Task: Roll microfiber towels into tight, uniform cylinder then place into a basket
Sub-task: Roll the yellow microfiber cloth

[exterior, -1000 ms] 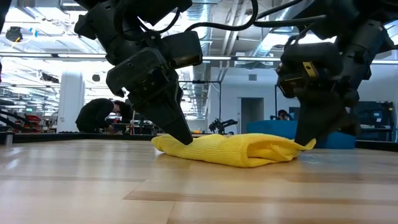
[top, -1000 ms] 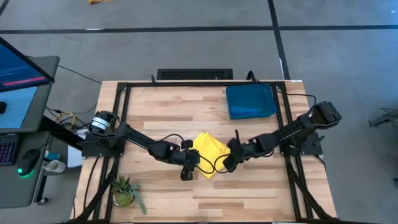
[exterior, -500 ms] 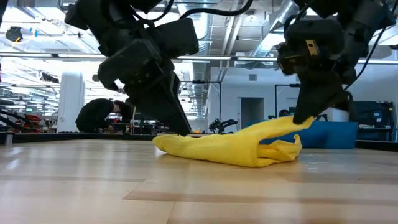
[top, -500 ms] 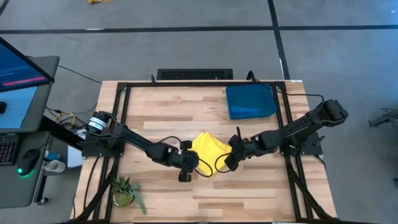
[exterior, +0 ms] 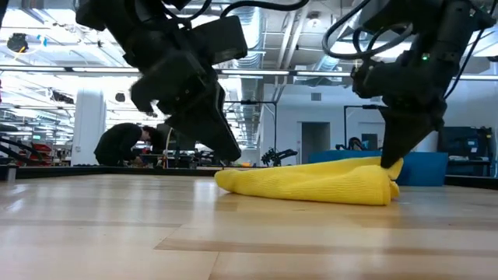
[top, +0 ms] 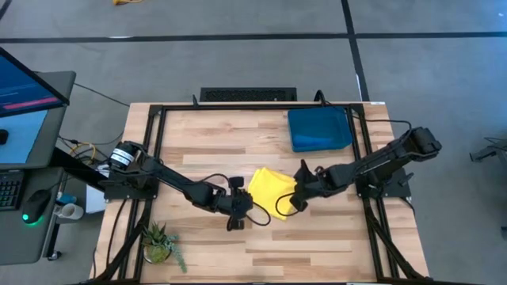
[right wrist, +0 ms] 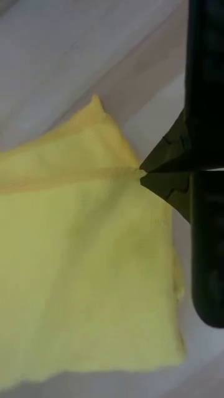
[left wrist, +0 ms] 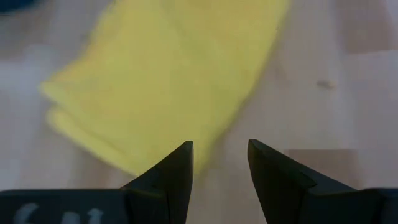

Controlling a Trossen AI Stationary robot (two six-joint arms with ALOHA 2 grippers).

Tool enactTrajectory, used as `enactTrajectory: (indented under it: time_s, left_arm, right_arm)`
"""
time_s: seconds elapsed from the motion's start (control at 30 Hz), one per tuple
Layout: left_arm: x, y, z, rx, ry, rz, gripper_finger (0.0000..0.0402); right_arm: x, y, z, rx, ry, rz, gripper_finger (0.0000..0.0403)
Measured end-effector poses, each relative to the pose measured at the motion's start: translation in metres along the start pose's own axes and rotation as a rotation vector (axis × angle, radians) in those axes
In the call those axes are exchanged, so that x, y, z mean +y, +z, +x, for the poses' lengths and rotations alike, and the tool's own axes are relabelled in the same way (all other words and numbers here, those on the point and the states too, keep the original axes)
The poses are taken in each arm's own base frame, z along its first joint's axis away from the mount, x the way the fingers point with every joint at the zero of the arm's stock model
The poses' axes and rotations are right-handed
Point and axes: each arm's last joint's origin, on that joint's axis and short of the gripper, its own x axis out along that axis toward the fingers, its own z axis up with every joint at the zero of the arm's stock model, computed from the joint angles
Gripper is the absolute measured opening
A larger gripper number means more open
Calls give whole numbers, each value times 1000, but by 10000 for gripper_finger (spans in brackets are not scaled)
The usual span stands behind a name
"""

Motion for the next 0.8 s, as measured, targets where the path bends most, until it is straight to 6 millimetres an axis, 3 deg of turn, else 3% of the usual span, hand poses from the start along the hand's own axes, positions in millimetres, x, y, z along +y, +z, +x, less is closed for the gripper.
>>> enactTrajectory:
  time_s: [0.23, 0.4, 0.6, 0.8]
  left_arm:
    - [15, 6, 3, -36, 141, 81, 146]
    - [38, 12, 12, -38, 24, 71, 146]
    - [81, 24, 23, -139, -160, 51, 146]
    - [111, 18, 37, -128, -285, -16, 146]
  right_arm:
    - [9, 2, -13, -47, -49, -66, 9]
    - [8, 7, -12, -58, -47, -73, 6]
    - [8, 6, -13, -58, -48, -79, 11]
    - [9, 5, -13, -56, -47, -82, 7]
